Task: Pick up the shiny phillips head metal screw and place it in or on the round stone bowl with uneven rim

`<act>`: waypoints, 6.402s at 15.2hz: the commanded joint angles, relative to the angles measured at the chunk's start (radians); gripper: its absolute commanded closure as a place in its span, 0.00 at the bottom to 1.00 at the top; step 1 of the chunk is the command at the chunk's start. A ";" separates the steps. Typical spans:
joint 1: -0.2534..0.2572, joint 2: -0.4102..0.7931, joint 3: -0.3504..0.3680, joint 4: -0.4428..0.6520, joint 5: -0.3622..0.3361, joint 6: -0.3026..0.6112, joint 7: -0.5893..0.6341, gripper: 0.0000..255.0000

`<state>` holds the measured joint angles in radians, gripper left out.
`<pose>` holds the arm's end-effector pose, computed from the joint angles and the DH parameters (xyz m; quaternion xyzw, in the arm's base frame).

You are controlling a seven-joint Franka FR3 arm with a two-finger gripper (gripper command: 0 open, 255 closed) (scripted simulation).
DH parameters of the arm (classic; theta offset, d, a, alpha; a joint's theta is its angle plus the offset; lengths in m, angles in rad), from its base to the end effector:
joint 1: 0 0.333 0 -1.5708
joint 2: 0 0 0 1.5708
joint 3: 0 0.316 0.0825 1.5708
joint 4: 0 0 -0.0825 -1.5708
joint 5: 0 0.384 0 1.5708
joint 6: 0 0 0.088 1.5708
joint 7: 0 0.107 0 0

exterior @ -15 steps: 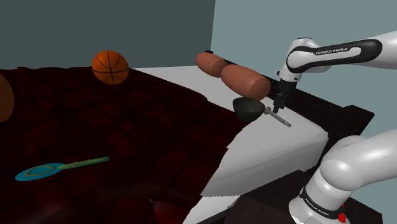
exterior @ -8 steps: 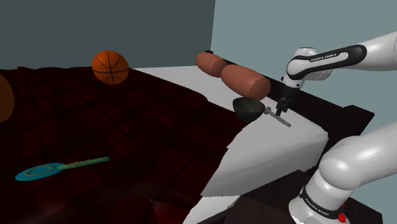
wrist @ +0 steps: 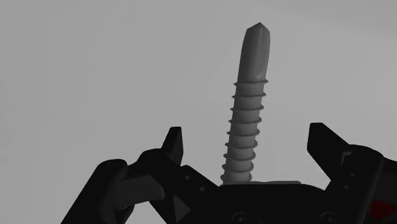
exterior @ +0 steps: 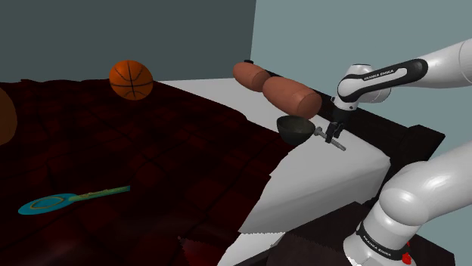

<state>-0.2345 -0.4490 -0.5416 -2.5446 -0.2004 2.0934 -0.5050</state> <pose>0.2838 -0.2883 0.3991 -0.9977 0.0574 0.0033 0.0360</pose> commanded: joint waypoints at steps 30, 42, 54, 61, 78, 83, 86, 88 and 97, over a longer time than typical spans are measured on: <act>-0.002 -0.075 0.052 0.147 0.009 -0.220 0.018 1.00; 0.006 -0.090 0.082 0.295 0.026 -0.383 0.023 1.00; 0.066 -0.052 0.193 0.362 0.098 -0.422 0.158 1.00; 0.136 0.034 0.297 0.407 0.170 -0.385 0.302 1.00; 0.146 0.065 0.306 0.263 0.180 -0.210 0.320 1.00; 0.146 0.065 0.306 0.263 0.180 -0.210 0.320 0.00; 0.146 0.065 0.306 0.263 0.180 -0.210 0.320 0.00; 0.146 0.065 0.306 0.263 0.180 -0.210 0.320 0.00; 0.146 0.059 0.309 0.386 0.180 -0.338 0.321 0.00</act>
<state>-0.0884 -0.3895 -0.2329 -2.1597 -0.0200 1.7560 -0.1843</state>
